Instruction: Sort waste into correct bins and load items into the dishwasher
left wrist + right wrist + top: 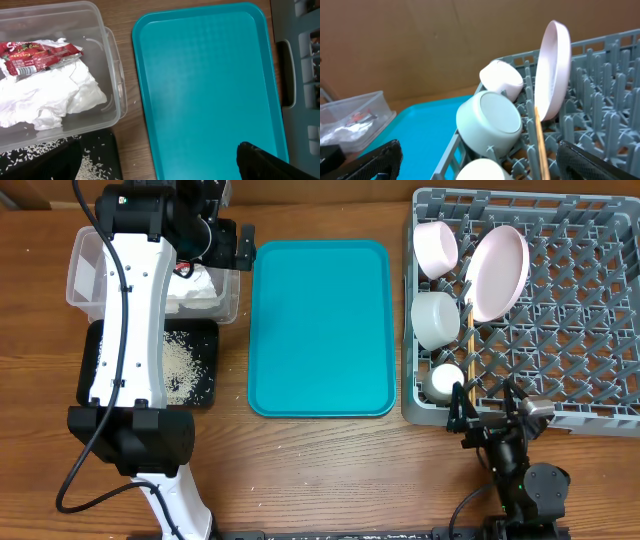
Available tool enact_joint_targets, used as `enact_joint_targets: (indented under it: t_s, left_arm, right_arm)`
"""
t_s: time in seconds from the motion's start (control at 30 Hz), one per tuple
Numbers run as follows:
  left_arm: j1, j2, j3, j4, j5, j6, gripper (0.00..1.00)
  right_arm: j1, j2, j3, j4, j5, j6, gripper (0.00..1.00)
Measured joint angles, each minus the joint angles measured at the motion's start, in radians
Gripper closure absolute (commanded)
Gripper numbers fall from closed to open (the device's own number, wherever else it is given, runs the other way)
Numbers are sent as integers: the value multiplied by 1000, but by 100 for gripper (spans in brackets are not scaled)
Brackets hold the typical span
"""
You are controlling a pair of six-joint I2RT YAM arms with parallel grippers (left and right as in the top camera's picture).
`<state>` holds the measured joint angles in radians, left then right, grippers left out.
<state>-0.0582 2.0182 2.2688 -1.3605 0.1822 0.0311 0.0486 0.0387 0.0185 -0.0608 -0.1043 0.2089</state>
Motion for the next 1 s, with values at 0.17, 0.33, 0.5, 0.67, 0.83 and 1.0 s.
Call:
enact_joint_targets:
  t_s: [0.17, 0.33, 0.5, 0.67, 0.83, 1.0]
  left_arm:
    - [0, 0, 0, 0, 0, 0, 0]
    - [0, 0, 0, 0, 0, 0, 0]
    - [0, 0, 0, 0, 0, 0, 0]
    - [0, 0, 0, 0, 0, 0, 0]
    - [0, 0, 0, 0, 0, 0, 0]
    - [0, 0, 0, 0, 0, 0, 0]
  right_arm:
    - [3, -24, 0, -12, 0, 0, 0]
    - [5, -24, 0, -14, 0, 0, 0]
    - [5, -24, 0, -14, 0, 0, 0]
    - [5, -24, 0, -14, 0, 0, 0]
    - [5, -24, 0, -14, 0, 0, 0]
    - [5, -24, 0, -14, 0, 0, 0]
